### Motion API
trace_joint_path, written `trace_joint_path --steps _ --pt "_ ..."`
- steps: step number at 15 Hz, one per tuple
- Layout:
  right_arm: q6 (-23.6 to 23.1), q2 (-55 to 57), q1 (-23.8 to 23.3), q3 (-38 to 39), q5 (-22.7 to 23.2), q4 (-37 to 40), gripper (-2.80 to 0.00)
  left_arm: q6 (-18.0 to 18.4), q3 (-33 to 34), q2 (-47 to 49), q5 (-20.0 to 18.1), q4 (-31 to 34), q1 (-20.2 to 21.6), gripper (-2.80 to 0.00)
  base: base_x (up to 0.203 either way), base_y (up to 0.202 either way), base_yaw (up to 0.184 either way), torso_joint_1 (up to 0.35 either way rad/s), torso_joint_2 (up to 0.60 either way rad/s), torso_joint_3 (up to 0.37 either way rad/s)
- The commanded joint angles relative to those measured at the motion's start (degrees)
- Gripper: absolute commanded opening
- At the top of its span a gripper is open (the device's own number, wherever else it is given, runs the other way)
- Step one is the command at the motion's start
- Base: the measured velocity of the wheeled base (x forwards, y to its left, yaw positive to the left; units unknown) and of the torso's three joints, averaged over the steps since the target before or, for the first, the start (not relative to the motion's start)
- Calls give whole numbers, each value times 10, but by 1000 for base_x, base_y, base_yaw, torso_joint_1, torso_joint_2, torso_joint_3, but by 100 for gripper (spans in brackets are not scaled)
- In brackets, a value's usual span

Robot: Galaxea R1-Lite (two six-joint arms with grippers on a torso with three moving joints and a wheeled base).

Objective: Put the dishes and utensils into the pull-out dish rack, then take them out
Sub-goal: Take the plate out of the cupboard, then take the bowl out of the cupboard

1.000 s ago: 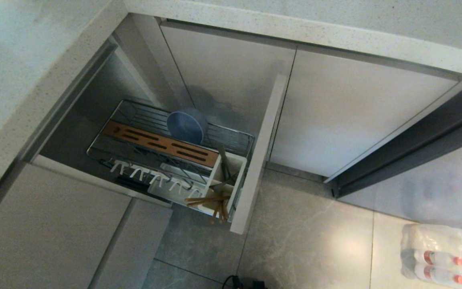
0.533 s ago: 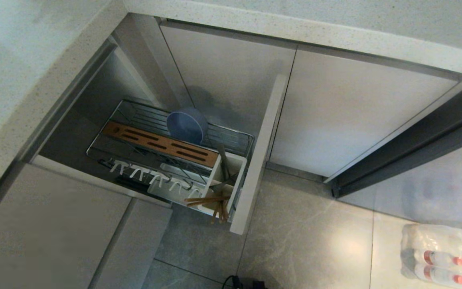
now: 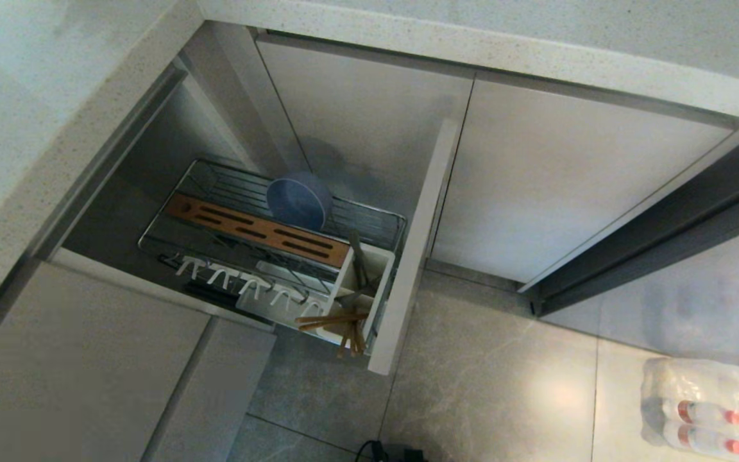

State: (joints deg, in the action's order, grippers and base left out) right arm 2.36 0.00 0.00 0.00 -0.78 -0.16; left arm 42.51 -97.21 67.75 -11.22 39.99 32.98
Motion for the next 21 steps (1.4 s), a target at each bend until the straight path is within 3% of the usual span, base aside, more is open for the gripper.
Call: trace_joint_path --steps 1,6,10,11,15,17,21 --pt "0 1 0 0 0 0 -280 -53 -1 -6 -37 1 8 0 0 0 0 0 0 0" --pt "0 1 0 0 0 0 -280 -285 2 -15 -90 -33 9 0 0 0 0 0 0 0" --pt "0 1 0 0 0 0 -280 -453 30 -27 -94 -82 8 0 0 0 0 0 0 0" --pt "0 1 0 0 0 0 -280 -469 42 -31 -95 -82 7 -280 0 0 0 0 0 0" --pt "0 0 0 0 0 0 -280 -539 73 -40 -104 -80 -2 -280 0 0 0 0 0 0" --pt "0 1 0 0 0 0 -280 -596 75 -44 -107 -80 -14 -280 0 0 0 0 0 0" --pt "0 1 0 0 0 0 -280 -676 76 -58 -108 -79 -74 -280 0 0 0 9 2 2"
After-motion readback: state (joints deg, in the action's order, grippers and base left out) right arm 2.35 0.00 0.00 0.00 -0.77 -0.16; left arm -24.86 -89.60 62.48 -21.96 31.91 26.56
